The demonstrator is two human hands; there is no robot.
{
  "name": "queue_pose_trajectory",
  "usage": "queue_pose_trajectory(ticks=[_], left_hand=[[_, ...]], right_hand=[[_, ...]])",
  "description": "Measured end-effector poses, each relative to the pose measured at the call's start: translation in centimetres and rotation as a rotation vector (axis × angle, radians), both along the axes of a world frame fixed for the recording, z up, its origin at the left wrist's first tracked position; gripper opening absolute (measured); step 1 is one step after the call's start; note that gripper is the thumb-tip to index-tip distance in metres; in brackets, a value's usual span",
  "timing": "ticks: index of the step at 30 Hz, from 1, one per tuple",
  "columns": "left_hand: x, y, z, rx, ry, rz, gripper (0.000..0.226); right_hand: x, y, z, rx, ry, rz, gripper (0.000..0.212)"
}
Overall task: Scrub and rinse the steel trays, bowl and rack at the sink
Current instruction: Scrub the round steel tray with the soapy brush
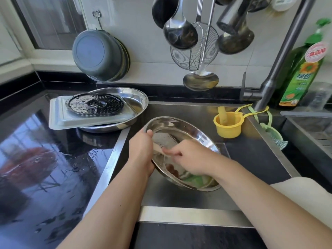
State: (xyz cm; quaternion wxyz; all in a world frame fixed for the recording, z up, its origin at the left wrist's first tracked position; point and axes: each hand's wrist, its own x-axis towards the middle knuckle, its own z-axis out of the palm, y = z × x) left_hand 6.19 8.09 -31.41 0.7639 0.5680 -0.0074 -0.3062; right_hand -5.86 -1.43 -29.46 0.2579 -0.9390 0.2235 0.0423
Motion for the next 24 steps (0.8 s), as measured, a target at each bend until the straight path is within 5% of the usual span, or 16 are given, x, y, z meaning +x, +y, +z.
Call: queue_pose_trajectory(ticks=[6,11,18,24], left_hand=[[-0.7,-0.1,0.5,0.018,-0.013,-0.07,0.03],[-0.5,-0.3,0.5,0.034,-0.115,-0.144,0.037],[-0.3,-0.3,0.7,0.012,-0.182,-0.2,0.041],[-0.4,-0.1,0.6,0.04,-0.181,-0.205,0.04]], right_hand=[[0.1,-3.0,0.4,-0.162,0.03,-0.16,0.045],[0.1,-0.5,1.0,-0.098,0.015,-0.039,0.049],[-0.7,-4.6,1.0,-0.321,0.157,-0.31,0.058],[0.3,-2.1,0.4,-0.117,-0.028,-0.23,0.047]])
